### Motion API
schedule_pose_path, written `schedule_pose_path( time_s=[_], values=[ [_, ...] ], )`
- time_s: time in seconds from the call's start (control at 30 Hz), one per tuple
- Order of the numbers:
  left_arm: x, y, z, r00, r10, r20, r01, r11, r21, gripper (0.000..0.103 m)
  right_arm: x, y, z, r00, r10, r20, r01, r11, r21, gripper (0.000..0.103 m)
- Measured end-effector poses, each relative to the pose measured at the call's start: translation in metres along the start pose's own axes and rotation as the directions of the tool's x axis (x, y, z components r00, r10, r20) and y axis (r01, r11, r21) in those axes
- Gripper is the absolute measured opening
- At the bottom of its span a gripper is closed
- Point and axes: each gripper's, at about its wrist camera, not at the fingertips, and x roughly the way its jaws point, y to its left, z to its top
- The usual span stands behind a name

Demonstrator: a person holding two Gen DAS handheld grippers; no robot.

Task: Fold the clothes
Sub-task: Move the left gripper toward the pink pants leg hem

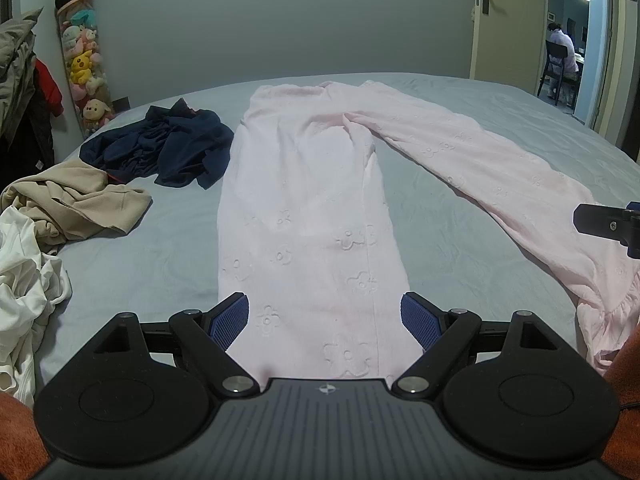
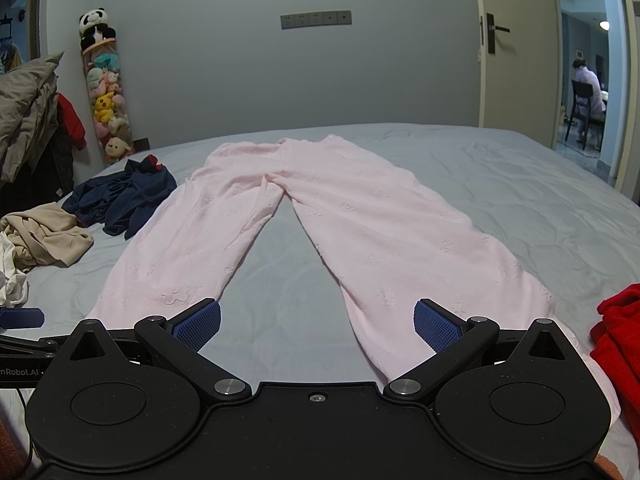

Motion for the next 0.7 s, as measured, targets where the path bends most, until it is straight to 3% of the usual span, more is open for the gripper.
schedule_pose_path(
  time_s=[0.3, 0.4, 0.6, 0.7],
  values=[
    [0.003, 0.004, 0.005, 0.999, -0.027, -0.025, 0.026, 0.999, -0.031, 0.083, 0.005, 0.003, 0.002, 0.999, 0.002, -0.050, -0.002, 1.000, -0.010, 0.103],
    [0.009, 0.014, 0.012, 0.995, -0.066, -0.074, 0.060, 0.995, -0.074, 0.083, 0.014, 0.009, 0.005, 0.992, 0.063, -0.106, -0.066, 0.997, -0.027, 0.103],
    [0.022, 0.041, 0.028, 0.992, -0.036, -0.122, 0.023, 0.994, -0.106, 0.083, 0.036, 0.041, 0.000, 0.957, 0.162, -0.241, -0.198, 0.971, -0.132, 0.102],
    [0.031, 0.055, 0.036, 0.989, -0.015, -0.148, -0.002, 0.994, -0.111, 0.083, 0.041, 0.050, 0.000, 0.933, 0.216, -0.286, -0.259, 0.958, -0.124, 0.095]
  ],
)
